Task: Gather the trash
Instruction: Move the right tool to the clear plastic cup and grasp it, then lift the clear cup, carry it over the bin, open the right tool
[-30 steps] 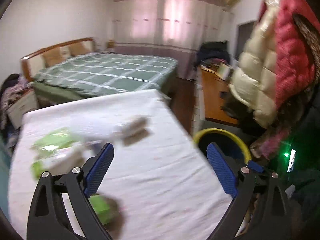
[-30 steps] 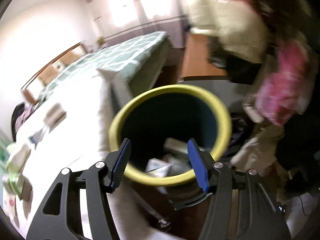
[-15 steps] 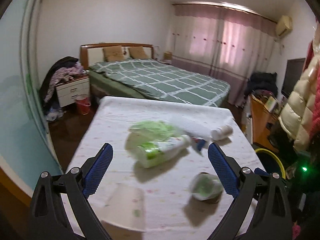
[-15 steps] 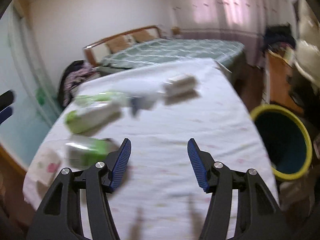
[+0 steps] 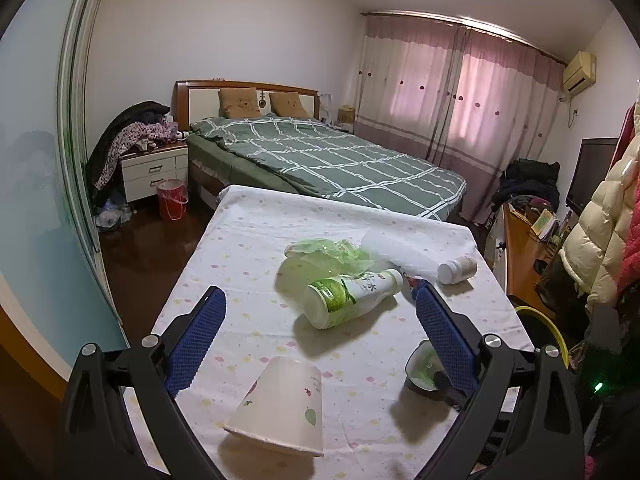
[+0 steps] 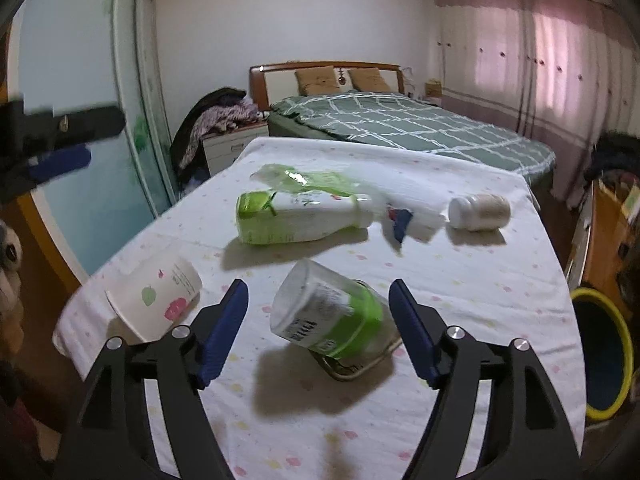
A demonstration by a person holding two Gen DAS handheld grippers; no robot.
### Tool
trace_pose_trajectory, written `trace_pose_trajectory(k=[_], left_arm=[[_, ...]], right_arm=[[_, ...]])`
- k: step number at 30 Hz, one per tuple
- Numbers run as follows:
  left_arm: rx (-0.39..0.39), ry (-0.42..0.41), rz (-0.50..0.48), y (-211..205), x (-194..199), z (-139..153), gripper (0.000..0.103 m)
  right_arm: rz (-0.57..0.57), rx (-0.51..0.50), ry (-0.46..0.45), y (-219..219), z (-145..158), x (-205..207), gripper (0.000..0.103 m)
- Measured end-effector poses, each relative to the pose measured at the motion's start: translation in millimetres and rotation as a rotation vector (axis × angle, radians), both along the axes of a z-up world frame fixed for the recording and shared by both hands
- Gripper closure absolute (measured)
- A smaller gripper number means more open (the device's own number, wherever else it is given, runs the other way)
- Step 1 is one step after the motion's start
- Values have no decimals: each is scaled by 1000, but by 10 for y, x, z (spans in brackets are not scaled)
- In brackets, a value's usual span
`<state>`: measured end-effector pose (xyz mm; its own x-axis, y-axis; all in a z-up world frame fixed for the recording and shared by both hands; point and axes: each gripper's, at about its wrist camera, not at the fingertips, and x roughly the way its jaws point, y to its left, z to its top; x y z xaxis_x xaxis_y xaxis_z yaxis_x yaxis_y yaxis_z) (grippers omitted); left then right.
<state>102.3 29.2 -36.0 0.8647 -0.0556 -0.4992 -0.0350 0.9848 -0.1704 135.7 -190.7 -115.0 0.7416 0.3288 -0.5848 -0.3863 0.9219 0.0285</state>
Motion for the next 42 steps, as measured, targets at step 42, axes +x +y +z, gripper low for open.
trace_pose_trajectory(k=[42], left_arm=[[-12, 27, -9, -181, 110, -123, 9]], right_arm=[[35, -86, 38, -42, -202, 323, 46]])
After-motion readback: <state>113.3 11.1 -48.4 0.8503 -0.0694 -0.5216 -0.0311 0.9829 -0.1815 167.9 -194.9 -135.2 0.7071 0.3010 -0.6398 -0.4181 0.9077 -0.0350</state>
